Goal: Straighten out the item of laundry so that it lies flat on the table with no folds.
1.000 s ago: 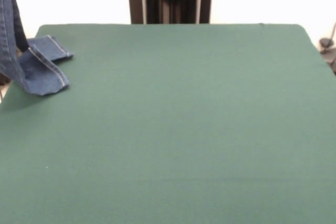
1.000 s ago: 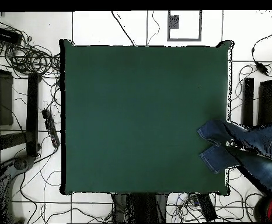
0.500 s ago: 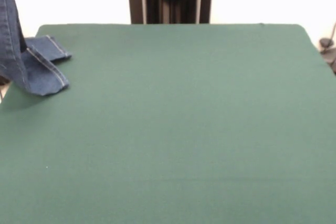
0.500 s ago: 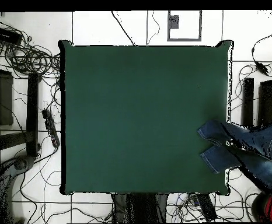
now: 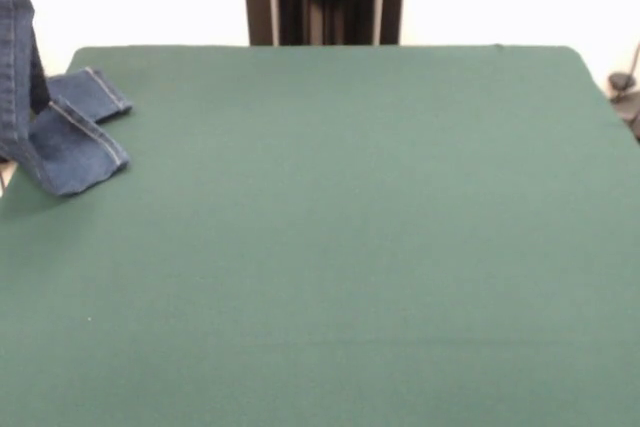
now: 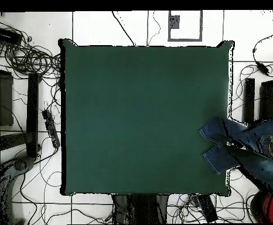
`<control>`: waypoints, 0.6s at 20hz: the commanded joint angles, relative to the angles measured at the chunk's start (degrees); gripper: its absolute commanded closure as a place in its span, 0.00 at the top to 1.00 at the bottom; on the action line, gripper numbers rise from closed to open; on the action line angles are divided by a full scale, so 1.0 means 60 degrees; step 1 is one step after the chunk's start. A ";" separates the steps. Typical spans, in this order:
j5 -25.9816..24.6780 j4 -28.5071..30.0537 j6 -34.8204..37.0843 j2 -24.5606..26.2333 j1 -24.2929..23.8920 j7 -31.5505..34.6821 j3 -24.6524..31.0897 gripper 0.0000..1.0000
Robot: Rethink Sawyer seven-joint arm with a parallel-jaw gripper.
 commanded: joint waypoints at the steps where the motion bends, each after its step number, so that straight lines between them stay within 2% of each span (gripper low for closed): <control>1: -0.1485 -0.0911 0.0935 -0.0307 0.0755 -0.2250 0.0050 0.00; 6: -0.2020 -0.1010 0.0219 -0.0707 0.0819 -0.2611 -0.0135 0.00; 12: -0.1950 -0.0831 -0.1001 -0.1234 0.0901 -0.2208 -0.0378 0.00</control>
